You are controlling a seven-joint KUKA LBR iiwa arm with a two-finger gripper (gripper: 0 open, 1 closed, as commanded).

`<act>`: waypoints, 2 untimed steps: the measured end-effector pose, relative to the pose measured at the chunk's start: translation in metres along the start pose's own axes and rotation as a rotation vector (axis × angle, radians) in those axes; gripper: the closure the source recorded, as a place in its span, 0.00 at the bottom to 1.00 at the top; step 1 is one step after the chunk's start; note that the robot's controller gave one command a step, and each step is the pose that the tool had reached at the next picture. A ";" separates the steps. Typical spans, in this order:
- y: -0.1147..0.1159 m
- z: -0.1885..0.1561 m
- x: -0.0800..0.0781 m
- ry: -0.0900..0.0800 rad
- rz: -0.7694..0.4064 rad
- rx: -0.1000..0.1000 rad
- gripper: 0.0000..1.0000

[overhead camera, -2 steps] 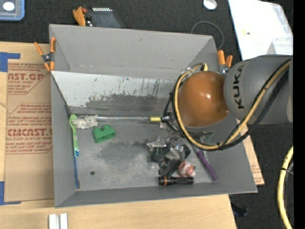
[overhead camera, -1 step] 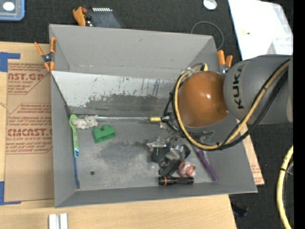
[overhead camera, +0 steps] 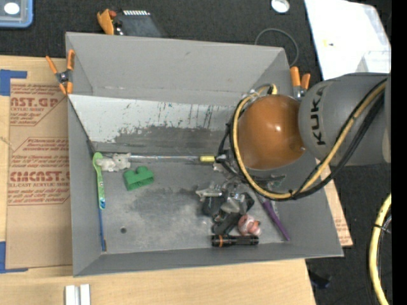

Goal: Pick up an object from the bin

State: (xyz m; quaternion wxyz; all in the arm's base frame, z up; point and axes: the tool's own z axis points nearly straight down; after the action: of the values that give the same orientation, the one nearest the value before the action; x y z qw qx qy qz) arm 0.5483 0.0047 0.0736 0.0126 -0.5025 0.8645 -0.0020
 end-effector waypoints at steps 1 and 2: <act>0.014 -0.030 0.045 -0.003 -0.161 0.002 1.00; 0.014 -0.030 0.045 -0.003 -0.161 0.002 1.00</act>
Offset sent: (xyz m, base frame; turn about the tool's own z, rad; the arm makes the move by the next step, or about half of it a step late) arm 0.0000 0.0000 0.0000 0.0000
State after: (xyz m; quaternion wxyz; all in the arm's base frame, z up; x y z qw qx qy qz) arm 0.5135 -0.0274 0.1023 0.0144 -0.5703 0.8213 -0.0029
